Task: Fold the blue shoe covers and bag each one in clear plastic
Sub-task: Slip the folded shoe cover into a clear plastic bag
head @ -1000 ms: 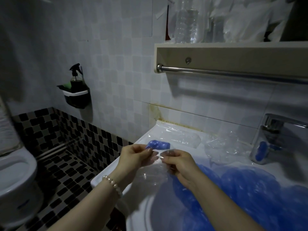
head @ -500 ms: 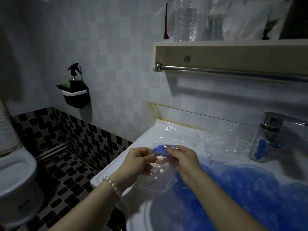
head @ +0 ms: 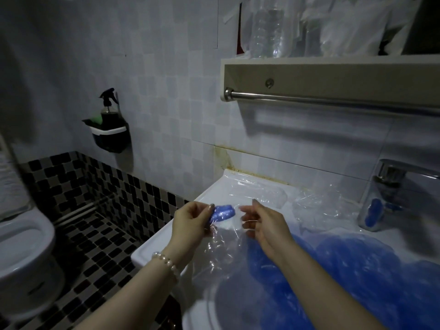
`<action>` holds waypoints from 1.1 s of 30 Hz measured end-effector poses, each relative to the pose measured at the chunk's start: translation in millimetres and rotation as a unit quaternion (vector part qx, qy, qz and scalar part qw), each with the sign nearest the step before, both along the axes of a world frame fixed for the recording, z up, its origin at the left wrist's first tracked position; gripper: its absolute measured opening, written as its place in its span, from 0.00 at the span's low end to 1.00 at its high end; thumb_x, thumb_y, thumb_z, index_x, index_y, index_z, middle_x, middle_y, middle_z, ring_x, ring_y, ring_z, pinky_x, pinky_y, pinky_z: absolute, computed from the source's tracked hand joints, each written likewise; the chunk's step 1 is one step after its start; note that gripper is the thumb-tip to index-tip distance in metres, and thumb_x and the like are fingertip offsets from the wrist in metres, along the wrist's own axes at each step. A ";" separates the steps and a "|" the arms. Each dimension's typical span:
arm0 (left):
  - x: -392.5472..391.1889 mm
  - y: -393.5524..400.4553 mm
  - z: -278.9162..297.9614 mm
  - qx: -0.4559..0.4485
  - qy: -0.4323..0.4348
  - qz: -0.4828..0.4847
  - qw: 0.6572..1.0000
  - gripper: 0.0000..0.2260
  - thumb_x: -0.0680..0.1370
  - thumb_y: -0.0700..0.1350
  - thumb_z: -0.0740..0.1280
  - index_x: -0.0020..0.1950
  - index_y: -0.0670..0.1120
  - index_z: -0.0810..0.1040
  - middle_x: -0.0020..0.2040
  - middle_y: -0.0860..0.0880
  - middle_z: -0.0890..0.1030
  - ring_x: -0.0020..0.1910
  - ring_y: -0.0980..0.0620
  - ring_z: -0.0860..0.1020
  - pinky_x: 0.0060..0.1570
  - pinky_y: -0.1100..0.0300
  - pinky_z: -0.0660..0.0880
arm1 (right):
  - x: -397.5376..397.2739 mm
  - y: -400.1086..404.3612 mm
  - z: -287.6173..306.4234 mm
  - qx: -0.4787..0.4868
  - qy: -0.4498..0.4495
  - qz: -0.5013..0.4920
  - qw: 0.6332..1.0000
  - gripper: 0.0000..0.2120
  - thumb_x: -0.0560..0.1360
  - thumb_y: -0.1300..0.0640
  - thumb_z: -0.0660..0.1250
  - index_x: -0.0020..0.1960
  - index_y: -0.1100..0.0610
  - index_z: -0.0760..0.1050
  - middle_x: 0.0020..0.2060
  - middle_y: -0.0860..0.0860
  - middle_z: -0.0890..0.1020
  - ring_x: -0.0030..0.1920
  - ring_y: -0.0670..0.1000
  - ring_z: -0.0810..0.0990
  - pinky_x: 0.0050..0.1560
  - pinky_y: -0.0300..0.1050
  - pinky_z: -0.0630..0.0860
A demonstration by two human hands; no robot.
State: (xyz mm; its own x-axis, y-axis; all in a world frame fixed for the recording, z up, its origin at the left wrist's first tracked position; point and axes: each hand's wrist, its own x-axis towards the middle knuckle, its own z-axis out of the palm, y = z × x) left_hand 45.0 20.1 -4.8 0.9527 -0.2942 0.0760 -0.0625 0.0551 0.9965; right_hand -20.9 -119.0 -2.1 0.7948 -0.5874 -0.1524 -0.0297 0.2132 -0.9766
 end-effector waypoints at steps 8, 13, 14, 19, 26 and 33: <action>-9.2 0.5 -0.6 0.057 -0.116 -0.006 0.992 0.08 0.79 0.42 0.64 0.42 0.39 0.75 0.27 0.47 0.78 0.20 0.51 0.73 0.22 0.61 0.71 | -4.2 9.3 2.8 -0.095 0.016 0.062 0.993 0.11 0.74 0.51 0.68 0.41 0.59 0.81 0.33 0.53 0.81 0.33 0.50 0.79 0.35 0.40 0.75; -8.8 -6.8 -9.9 -0.004 0.026 -0.001 1.000 0.16 0.82 0.50 0.56 0.44 0.38 0.73 0.25 0.44 0.74 0.19 0.52 0.69 0.19 0.63 0.65 | -1.0 15.7 -0.7 0.008 -0.037 -0.004 0.999 0.11 0.77 0.56 0.64 0.42 0.60 0.82 0.37 0.58 0.84 0.36 0.54 0.82 0.37 0.44 0.78; -7.9 -7.0 -10.9 -0.017 0.064 -0.018 0.998 0.19 0.82 0.52 0.56 0.47 0.37 0.73 0.30 0.40 0.77 0.21 0.52 0.70 0.20 0.63 0.66 | -0.4 15.1 -1.8 0.009 -0.028 -0.012 0.999 0.12 0.78 0.55 0.63 0.43 0.60 0.82 0.38 0.58 0.84 0.37 0.54 0.82 0.37 0.45 0.77; -7.5 -2.5 -13.5 0.023 0.108 -0.122 0.986 0.18 0.69 0.41 0.76 0.54 0.35 0.77 0.43 0.35 0.82 0.32 0.45 0.80 0.31 0.58 0.75 | 0.4 13.2 -4.6 -0.014 0.015 -0.038 0.999 0.08 0.75 0.60 0.66 0.39 0.58 0.82 0.41 0.58 0.83 0.41 0.55 0.80 0.44 0.48 0.77; -0.5 4.0 -13.6 0.038 0.126 -0.157 0.979 0.07 0.68 0.30 0.73 0.43 0.33 0.78 0.36 0.33 0.80 0.31 0.45 0.78 0.25 0.63 0.74 | 5.1 1.1 -10.9 0.077 0.027 -0.047 0.996 0.13 0.76 0.52 0.66 0.47 0.63 0.80 0.44 0.60 0.84 0.41 0.57 0.83 0.43 0.47 0.79; 6.5 1.1 -15.9 -0.021 0.128 -0.116 0.985 0.07 0.70 0.28 0.69 0.46 0.35 0.79 0.35 0.37 0.79 0.30 0.46 0.77 0.35 0.57 0.74 | 0.3 5.2 -11.9 0.002 0.052 0.096 0.994 0.05 0.72 0.63 0.70 0.38 0.63 0.76 0.29 0.57 0.80 0.28 0.53 0.76 0.35 0.45 0.72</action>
